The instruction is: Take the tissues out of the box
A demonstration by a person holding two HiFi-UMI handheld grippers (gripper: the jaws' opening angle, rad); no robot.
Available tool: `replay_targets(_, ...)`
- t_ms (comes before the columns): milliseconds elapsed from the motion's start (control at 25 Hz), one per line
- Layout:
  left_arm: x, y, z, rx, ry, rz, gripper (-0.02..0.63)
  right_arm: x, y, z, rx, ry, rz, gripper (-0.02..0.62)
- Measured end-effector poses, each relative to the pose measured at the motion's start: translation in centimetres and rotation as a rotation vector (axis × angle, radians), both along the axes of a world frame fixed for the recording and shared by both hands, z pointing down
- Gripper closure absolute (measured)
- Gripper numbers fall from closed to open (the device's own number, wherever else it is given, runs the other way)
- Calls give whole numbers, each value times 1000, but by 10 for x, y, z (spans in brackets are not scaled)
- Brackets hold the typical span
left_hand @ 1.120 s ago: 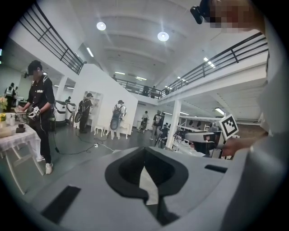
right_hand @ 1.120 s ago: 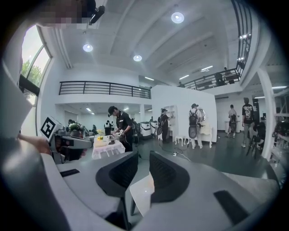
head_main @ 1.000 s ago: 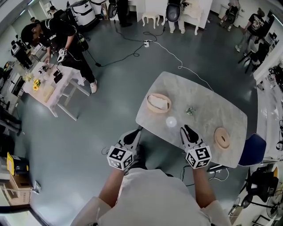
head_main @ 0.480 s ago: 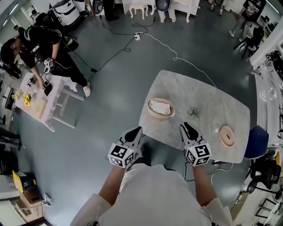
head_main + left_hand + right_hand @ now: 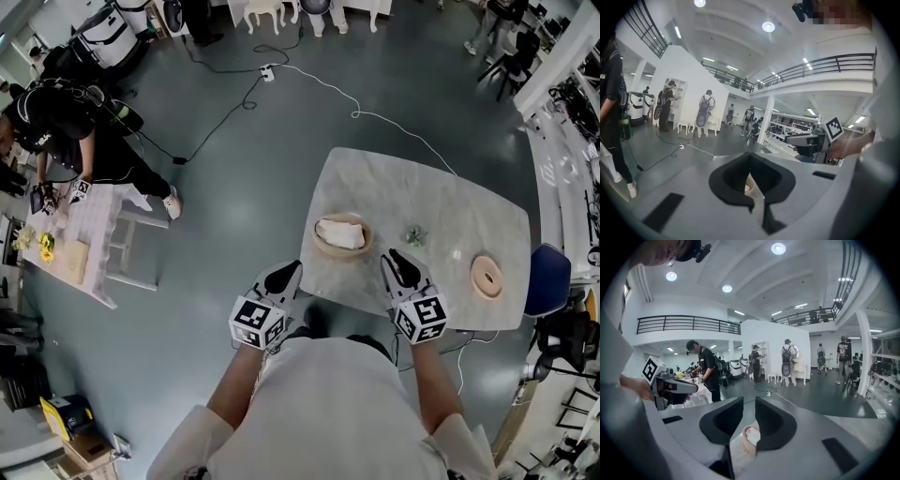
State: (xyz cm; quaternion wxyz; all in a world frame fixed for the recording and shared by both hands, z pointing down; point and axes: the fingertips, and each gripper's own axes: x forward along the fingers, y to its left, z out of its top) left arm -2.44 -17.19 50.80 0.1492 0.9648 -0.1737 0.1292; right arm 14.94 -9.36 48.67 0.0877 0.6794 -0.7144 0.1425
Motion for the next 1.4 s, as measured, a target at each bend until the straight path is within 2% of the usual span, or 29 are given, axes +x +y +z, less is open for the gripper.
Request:
replay_targets(320, 10, -11, 4, -25, 2, 14, 597, 3, -9, 10, -33, -11, 9, 495)
replay_targets(640, 10, -18, 30, -96, 3, -33, 597, 3, -29, 31, -93, -6, -61, 495)
replay_targets(840, 13, -23, 40, -112, 0, -100, 597, 5, -43, 52, -134, -9, -138, 495)
replay_targets(1160, 20, -17, 69, -160, -27, -237, 597, 9, -68, 108, -217, 12, -320, 495)
replay_targets(1400, 25, -12, 93, -184, -52, -296, 597, 5, -82, 162, -293, 48, -456, 495)
